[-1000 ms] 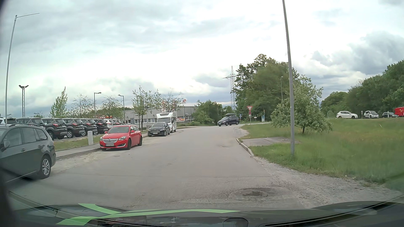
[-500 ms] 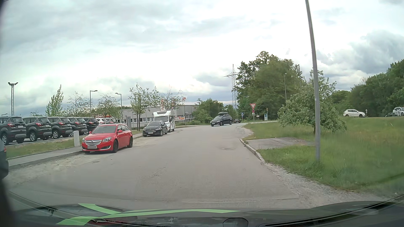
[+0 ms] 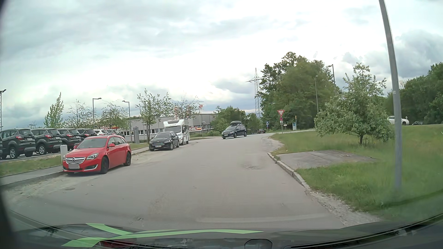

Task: Follow the waypoints while adhering to traffic rules and regulations

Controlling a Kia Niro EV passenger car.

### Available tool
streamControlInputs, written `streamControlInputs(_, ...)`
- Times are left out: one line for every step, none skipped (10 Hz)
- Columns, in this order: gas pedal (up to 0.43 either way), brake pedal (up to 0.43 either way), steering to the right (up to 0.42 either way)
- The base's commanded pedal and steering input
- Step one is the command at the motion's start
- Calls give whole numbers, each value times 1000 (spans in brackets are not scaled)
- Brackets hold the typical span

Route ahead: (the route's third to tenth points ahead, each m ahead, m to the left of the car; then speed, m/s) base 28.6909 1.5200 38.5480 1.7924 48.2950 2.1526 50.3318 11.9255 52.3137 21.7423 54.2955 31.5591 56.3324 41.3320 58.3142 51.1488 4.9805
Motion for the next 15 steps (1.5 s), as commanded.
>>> streamControlInputs(0,0,-12)
streamControlInputs(0,0,-18)
streamControlInputs(0,0,-20)
streamControlInputs(0,0,-20)
streamControlInputs(0,0,-20)
streamControlInputs(0,0,-19)
streamControlInputs(0,0,-18)
streamControlInputs(0,0,-16)
streamControlInputs(0,0,-12)
streamControlInputs(0,0,-8)
streamControlInputs(0,0,-7)
streamControlInputs(0,0,-6)
streamControlInputs(0,0,0)
streamControlInputs(0,0,6)
streamControlInputs(0,0,8)
